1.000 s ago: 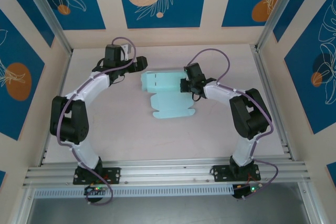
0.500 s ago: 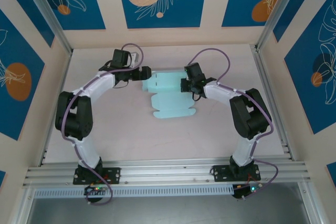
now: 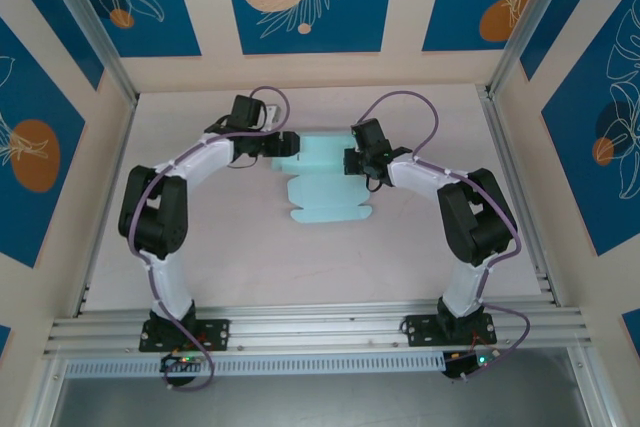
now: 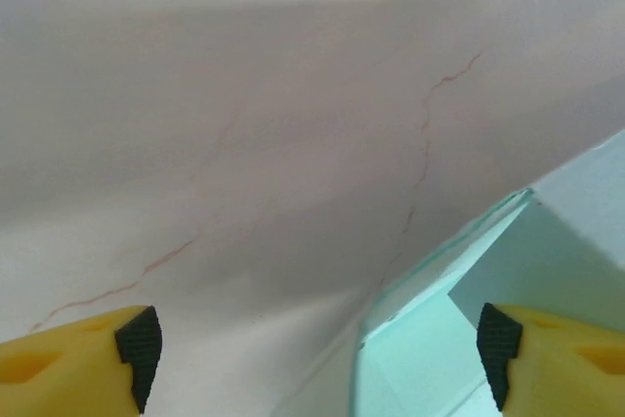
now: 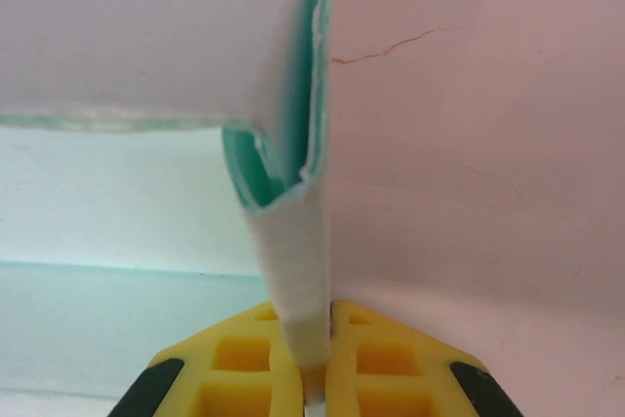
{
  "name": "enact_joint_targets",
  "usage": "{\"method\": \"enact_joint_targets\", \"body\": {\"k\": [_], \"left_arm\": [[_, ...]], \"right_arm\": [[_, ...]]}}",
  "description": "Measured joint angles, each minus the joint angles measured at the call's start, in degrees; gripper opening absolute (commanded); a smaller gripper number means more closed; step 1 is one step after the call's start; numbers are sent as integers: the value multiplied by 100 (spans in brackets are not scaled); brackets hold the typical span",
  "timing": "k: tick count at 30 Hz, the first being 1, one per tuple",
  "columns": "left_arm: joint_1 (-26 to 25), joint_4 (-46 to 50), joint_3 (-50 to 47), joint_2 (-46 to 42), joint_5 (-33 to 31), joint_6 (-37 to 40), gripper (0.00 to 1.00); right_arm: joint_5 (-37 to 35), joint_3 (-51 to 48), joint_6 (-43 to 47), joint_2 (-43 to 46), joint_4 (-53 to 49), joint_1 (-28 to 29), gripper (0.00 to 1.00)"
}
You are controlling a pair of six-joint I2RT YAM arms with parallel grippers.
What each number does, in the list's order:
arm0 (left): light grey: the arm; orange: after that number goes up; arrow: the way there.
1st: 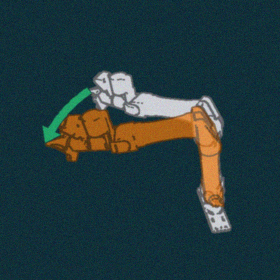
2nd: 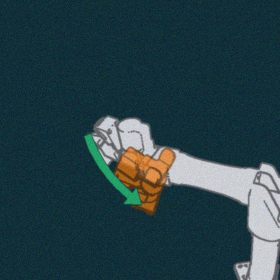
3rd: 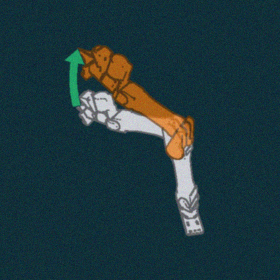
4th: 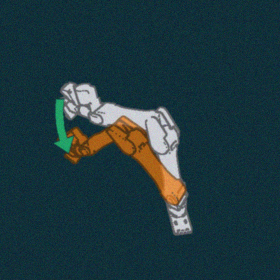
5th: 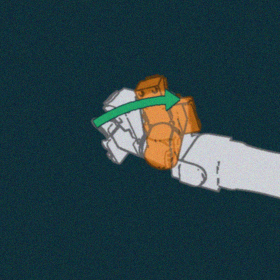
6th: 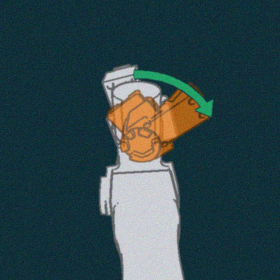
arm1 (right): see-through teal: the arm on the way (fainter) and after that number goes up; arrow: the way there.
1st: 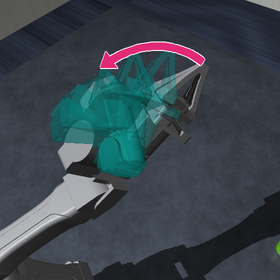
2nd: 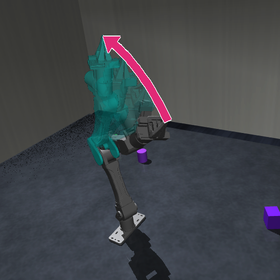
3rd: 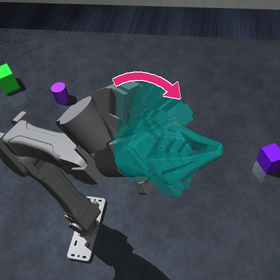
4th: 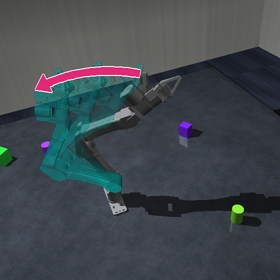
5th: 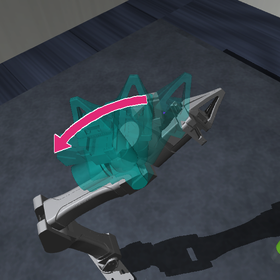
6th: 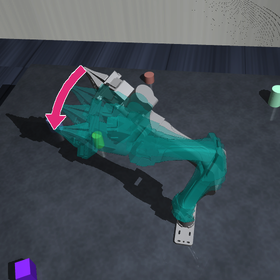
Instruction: Fold the paper box
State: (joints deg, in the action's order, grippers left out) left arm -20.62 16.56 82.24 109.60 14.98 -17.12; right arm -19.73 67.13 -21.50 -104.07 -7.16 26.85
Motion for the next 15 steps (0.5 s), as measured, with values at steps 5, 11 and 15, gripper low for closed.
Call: {"method": "enact_joint_targets", "body": {"k": [5,11,15], "left_arm": [[-87,-155,7,39,2,-254,49],[-101,-470,-85,39,35,-599,55],[-105,-684,-243,31,181,-905,66]], "right_arm": [[-155,63,-87,-44,-85,44,0],[-382,323,-236,-240,-295,96,0],[-599,612,-321,-444,-595,116,0]]}}
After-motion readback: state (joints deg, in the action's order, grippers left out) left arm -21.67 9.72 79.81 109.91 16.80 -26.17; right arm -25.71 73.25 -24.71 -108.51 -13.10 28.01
